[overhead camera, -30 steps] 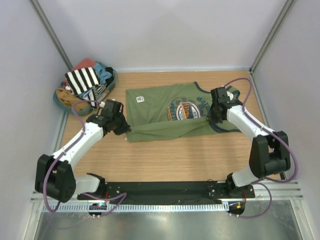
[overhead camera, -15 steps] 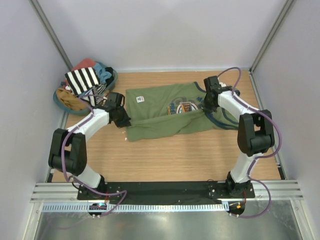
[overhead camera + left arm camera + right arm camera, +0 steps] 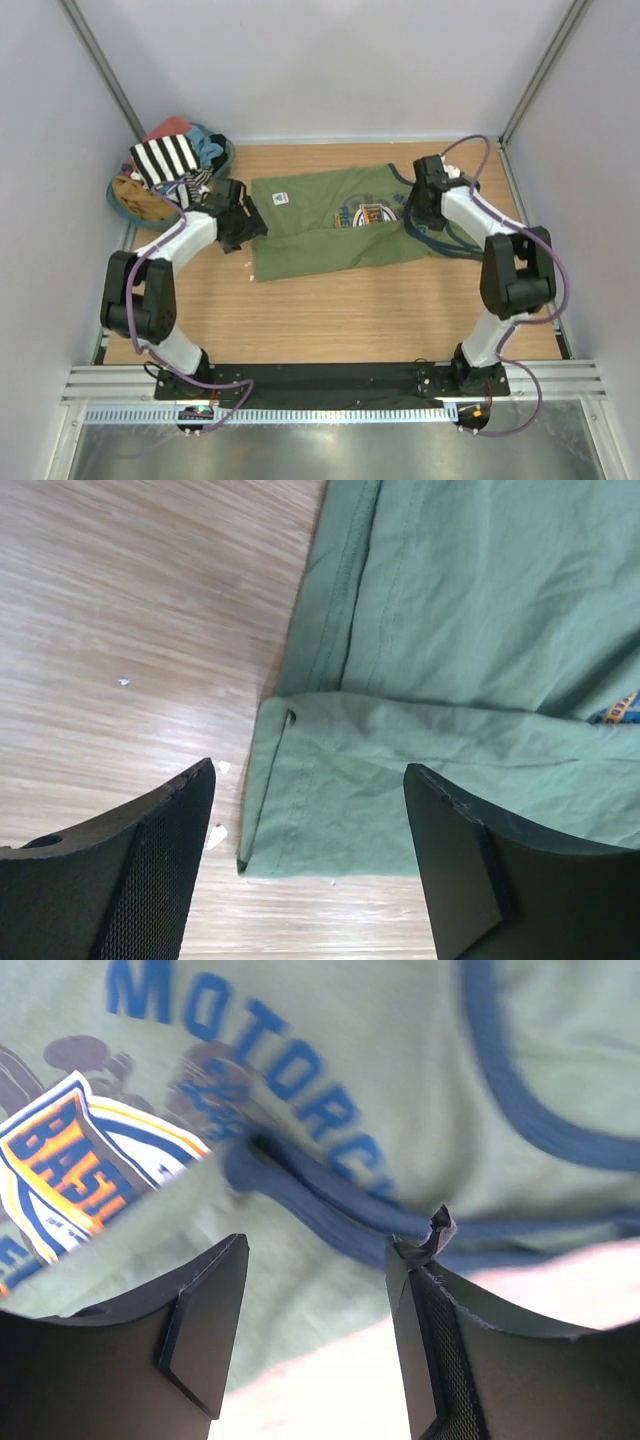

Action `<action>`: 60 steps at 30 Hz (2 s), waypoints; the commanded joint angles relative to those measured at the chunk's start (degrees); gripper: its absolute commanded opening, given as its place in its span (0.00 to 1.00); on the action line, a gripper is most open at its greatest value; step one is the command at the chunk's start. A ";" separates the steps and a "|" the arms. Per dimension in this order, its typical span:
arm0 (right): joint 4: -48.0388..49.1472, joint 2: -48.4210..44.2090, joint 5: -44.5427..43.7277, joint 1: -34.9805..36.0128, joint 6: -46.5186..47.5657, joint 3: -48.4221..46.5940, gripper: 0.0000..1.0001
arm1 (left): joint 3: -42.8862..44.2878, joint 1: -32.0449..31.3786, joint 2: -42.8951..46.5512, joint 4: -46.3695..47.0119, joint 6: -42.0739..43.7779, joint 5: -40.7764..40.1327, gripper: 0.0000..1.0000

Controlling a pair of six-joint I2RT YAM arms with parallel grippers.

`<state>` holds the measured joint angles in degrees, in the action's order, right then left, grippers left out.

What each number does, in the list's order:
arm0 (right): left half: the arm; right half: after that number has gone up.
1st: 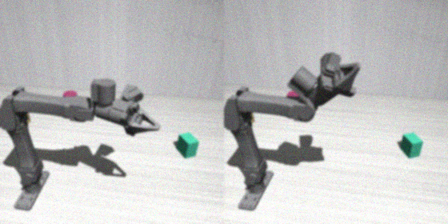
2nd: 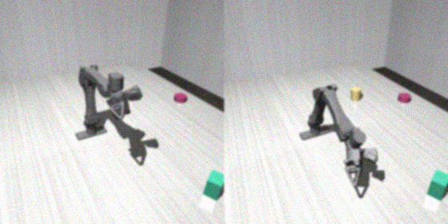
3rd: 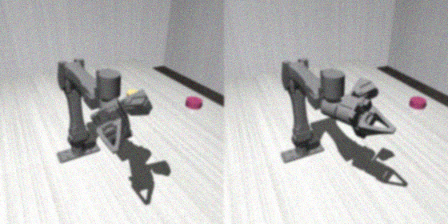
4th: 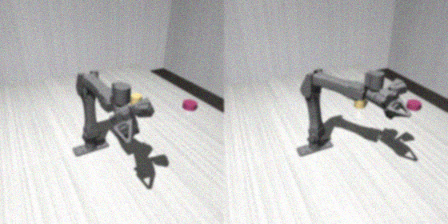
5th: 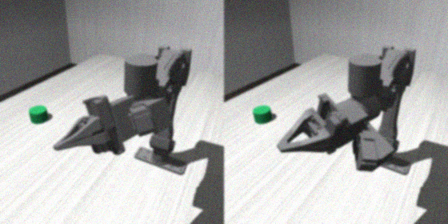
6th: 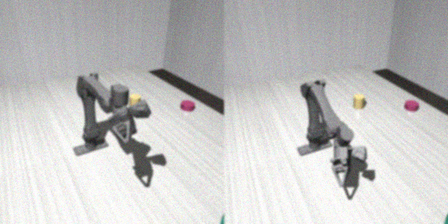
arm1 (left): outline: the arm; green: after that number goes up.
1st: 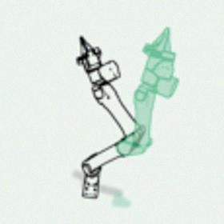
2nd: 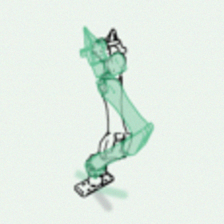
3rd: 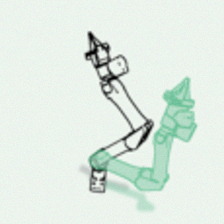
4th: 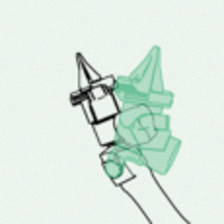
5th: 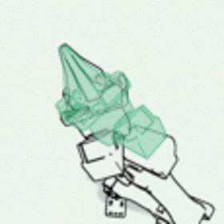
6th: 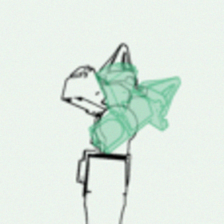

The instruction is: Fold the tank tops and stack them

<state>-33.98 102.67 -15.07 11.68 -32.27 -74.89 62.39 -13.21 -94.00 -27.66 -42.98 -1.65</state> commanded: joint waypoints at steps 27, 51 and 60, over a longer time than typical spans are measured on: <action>9.19 -8.38 -1.10 -25.83 -15.80 19.09 0.69 | -20.73 -3.93 18.32 12.45 0.62 5.25 0.78; -3.99 5.77 -9.55 -26.36 -17.65 -8.42 0.34 | -20.29 -4.01 16.13 11.93 1.06 3.50 0.78; 0.14 1.05 -9.54 -24.61 -11.69 -5.62 0.63 | -15.90 -4.01 14.55 10.61 0.97 2.18 0.77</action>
<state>-36.32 110.93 -22.63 -14.00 -47.62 -81.43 43.00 -17.12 -79.05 -17.80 -42.94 1.80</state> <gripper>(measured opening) 0.638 0.780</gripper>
